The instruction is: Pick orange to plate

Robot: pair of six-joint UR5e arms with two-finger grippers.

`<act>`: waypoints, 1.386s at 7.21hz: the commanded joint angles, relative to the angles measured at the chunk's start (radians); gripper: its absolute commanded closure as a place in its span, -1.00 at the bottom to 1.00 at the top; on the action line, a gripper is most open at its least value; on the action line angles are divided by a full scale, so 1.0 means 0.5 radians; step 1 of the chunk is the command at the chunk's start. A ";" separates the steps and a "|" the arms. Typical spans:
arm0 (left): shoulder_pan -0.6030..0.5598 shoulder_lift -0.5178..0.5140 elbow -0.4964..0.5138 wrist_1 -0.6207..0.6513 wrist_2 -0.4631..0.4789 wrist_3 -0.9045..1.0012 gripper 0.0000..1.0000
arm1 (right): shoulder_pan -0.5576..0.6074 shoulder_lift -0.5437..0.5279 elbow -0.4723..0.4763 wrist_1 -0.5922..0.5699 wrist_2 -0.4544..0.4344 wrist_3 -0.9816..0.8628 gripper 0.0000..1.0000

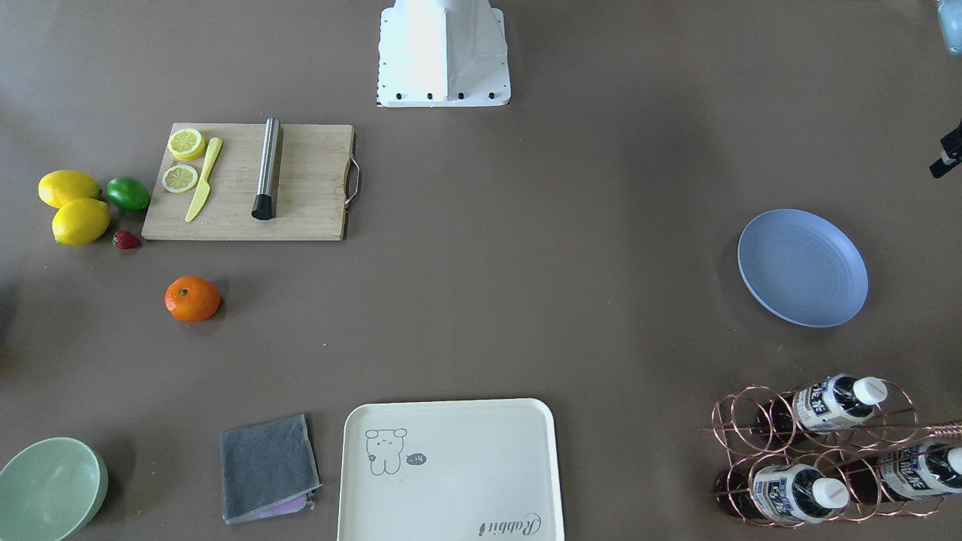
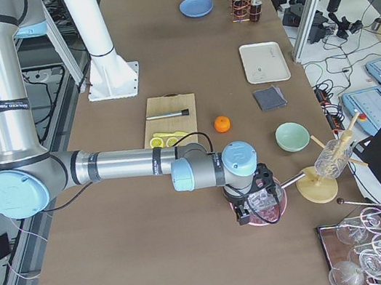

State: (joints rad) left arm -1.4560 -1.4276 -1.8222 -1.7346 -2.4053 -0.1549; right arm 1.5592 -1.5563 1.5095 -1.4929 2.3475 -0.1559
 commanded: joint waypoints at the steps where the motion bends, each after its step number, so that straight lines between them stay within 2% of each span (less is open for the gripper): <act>1: 0.013 -0.001 0.000 -0.010 -0.003 -0.021 -0.95 | -0.001 0.014 0.003 -0.006 0.020 0.005 -1.00; 5: 0.043 0.020 0.021 -0.077 -0.009 -0.006 -0.95 | -0.004 0.002 0.000 0.013 0.097 0.002 -1.00; 10: 0.093 0.036 0.036 -0.096 -0.006 -0.003 -0.94 | -0.004 -0.026 0.003 0.019 0.106 -0.004 -1.00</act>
State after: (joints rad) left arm -1.4087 -1.4011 -1.8109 -1.7783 -2.4082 -0.1588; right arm 1.5570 -1.5672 1.5108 -1.4844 2.4022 -0.1563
